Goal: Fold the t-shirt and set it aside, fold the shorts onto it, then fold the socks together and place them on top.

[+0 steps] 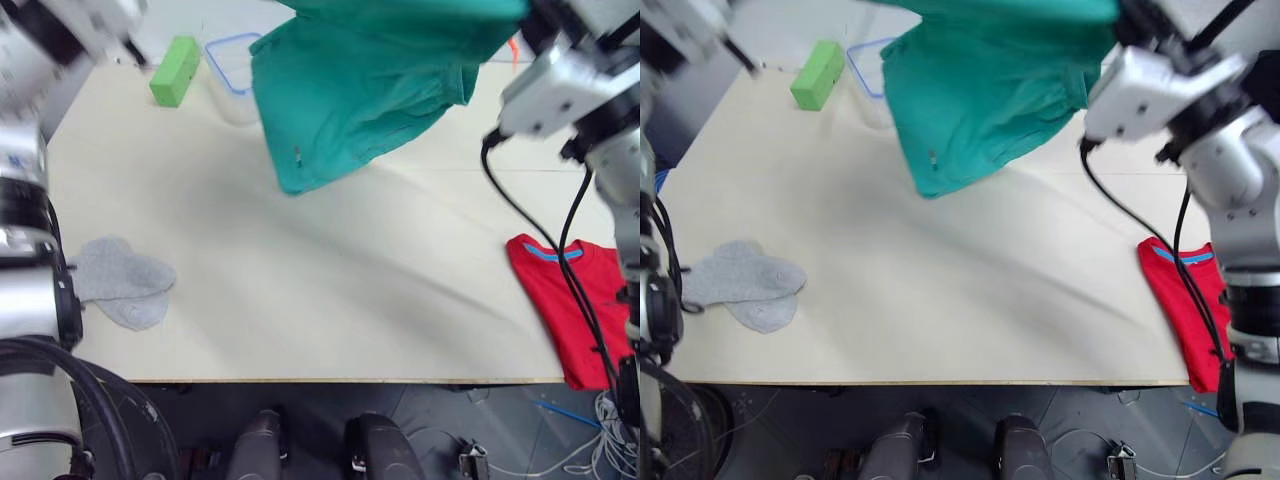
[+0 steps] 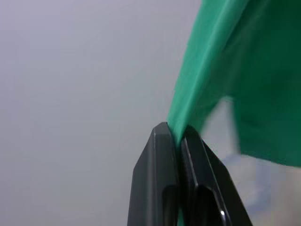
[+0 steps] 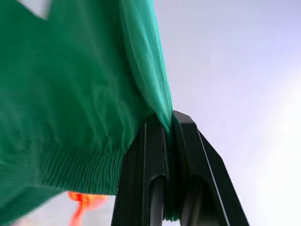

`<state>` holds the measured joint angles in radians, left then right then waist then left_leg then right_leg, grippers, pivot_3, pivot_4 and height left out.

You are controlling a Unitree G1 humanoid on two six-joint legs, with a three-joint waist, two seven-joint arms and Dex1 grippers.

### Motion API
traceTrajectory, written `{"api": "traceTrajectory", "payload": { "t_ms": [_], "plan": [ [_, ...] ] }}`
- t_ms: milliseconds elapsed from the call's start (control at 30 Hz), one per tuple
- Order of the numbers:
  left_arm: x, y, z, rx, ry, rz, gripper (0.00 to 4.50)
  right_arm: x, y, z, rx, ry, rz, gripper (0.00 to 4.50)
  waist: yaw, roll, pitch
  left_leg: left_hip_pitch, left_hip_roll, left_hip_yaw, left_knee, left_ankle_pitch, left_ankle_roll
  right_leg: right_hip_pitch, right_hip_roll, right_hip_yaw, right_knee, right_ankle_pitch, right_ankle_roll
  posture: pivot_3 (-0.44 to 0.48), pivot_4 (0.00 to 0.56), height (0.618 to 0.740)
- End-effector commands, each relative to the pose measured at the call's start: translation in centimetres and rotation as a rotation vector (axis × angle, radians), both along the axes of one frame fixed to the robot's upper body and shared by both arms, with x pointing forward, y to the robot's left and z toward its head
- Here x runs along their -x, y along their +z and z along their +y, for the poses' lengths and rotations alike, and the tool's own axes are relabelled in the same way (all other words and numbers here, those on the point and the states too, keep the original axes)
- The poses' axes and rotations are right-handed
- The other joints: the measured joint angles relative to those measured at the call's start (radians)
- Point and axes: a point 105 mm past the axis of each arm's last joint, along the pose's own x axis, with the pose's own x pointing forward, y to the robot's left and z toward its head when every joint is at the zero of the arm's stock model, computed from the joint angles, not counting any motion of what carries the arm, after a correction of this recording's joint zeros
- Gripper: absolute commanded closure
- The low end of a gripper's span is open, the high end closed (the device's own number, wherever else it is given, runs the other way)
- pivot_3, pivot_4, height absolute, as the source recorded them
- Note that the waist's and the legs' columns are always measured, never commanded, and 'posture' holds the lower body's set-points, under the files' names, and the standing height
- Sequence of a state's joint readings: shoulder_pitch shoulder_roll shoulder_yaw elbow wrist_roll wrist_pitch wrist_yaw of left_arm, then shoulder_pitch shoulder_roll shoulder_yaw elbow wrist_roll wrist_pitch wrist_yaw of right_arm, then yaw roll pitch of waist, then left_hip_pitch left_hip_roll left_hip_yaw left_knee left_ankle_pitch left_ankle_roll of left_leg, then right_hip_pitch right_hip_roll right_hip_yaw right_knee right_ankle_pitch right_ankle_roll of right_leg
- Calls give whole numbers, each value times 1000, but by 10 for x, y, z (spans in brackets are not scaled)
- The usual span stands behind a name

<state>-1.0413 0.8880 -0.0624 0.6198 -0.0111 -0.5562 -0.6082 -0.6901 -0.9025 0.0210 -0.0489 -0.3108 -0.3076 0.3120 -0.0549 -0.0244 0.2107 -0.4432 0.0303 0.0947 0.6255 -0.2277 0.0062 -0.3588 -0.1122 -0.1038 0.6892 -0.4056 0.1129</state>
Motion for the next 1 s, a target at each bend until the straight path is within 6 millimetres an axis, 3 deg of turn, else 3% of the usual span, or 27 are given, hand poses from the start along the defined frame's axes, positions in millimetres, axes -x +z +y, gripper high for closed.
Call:
{"api": "traceTrajectory", "payload": {
  "t_ms": [33, 133, 200, 267, 333, 467, 567, 800, 900, 1000],
  "plan": [
    [31, -26, 9, 40, -64, 231, 4480, 13, -47, 8, 75, 88, 231, 4500, -5, 0, 1, -1, 0, 1, 2, 0, 1, 0, 0, 0, -1, 0, 0, 0, 150, 740],
    [67, -101, 2, -24, -136, 628, 4480, 31, -124, 8, 187, 131, 572, 4500, -1, 0, 2, -2, -1, 1, 4, -1, 4, 3, -1, 1, -2, 0, 0, 0, 150, 740],
    [93, -135, 1, -79, -150, 842, 4480, 45, -158, 4, 250, 144, 742, 4500, 5, 2, 2, 5, 0, -2, 4, -1, 5, 16, -2, 5, -11, 0, -1, 0, 150, 740],
    [126, -175, 8, -163, -139, 1098, 4480, 54, -178, -4, 222, 138, 912, 4500, 12, 2, 2, 7, 0, -2, 6, 1, 8, 21, -2, 8, -19, -2, -5, 0, 150, 740],
    [150, -193, 13, -206, -139, 1255, 4480, 63, -186, -7, 229, 162, 1017, 4500, 18, 2, 3, 8, -2, 1, 7, 6, 10, 26, -2, 12, -27, -6, -13, 0, 150, 740],
    [178, -200, 17, -237, -159, 1431, 4480, 93, -194, -6, 282, 277, 1231, 4500, 35, 1, 3, 25, 1, 0, 1, 8, 9, 39, -2, 13, -30, -2, -17, 0, 150, 740],
    [197, -198, 18, -275, -194, 1550, 4480, 116, -192, -1, 222, 376, 1413, 4500, 43, 1, 2, 28, 2, 0, -6, 12, 6, 40, -2, 15, -31, 0, -22, 0, 150, 740],
    [208, -172, 22, -257, -265, 1682, 4480, 133, -169, 8, -72, 500, 1681, 4500, 40, 1, 2, 26, 4, 2, -13, 15, 7, 34, -1, 14, -30, -2, -26, 0, 150, 740],
    [200, -150, 22, -229, -312, 1692, 4480, 138, -159, 4, -179, 540, 1805, 4500, 41, 1, 2, 25, 4, 2, -13, 15, 7, 33, 0, 13, -30, -2, -26, 0, 150, 740],
    [165, -120, 18, -155, -343, 1581, 4480, 121, -141, 0, -436, 597, 1850, 4500, 46, 1, 2, 26, 4, 2, -12, 16, 8, 33, -1, 13, -30, -1, -26, 0, 150, 740]
  ]
}}
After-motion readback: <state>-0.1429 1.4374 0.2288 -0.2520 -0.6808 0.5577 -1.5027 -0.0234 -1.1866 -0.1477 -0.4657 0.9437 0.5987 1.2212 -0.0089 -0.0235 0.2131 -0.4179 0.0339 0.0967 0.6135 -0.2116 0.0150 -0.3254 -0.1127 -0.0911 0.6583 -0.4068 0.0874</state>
